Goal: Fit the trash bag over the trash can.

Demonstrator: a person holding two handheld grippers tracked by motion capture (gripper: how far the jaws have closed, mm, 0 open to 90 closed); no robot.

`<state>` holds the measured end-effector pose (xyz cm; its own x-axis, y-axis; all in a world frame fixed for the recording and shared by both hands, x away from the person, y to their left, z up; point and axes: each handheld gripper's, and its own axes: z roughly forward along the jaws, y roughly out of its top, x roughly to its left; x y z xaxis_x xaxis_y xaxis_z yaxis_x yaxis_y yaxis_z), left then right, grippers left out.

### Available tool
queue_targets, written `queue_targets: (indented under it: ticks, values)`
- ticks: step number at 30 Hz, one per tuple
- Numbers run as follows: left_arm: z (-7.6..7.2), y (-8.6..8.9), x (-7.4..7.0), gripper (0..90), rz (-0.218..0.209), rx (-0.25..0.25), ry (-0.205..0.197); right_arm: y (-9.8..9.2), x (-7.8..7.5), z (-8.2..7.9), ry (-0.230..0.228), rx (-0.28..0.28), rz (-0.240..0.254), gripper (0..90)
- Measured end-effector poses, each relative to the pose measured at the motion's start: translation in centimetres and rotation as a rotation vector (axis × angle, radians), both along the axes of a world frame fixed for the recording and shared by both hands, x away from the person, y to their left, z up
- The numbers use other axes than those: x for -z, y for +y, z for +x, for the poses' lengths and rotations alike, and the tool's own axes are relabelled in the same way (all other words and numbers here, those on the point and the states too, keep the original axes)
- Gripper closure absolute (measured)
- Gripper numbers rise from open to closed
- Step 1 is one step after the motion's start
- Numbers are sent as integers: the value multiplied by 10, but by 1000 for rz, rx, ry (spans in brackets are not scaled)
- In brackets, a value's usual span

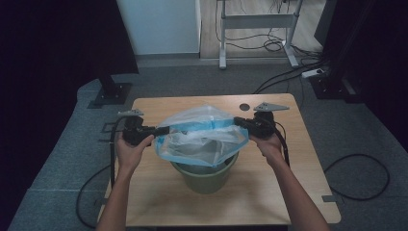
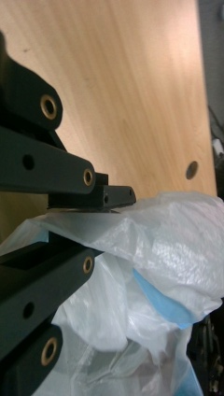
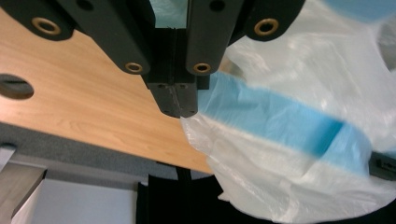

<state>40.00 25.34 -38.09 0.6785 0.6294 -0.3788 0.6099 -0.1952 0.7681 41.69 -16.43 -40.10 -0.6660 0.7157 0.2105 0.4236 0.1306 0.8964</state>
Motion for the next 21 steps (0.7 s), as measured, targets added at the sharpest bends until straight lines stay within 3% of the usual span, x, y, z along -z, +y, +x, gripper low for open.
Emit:
queue_targets:
  ticks: [7, 21]
  values:
    - [6, 1, 14, 844, 4, -8, 58, 6, 12, 4, 37, 9, -30, 893]
    - [7, 2, 24, 847, -4, -11, 110, 7, 22, 4, 84, 1, -33, 894]
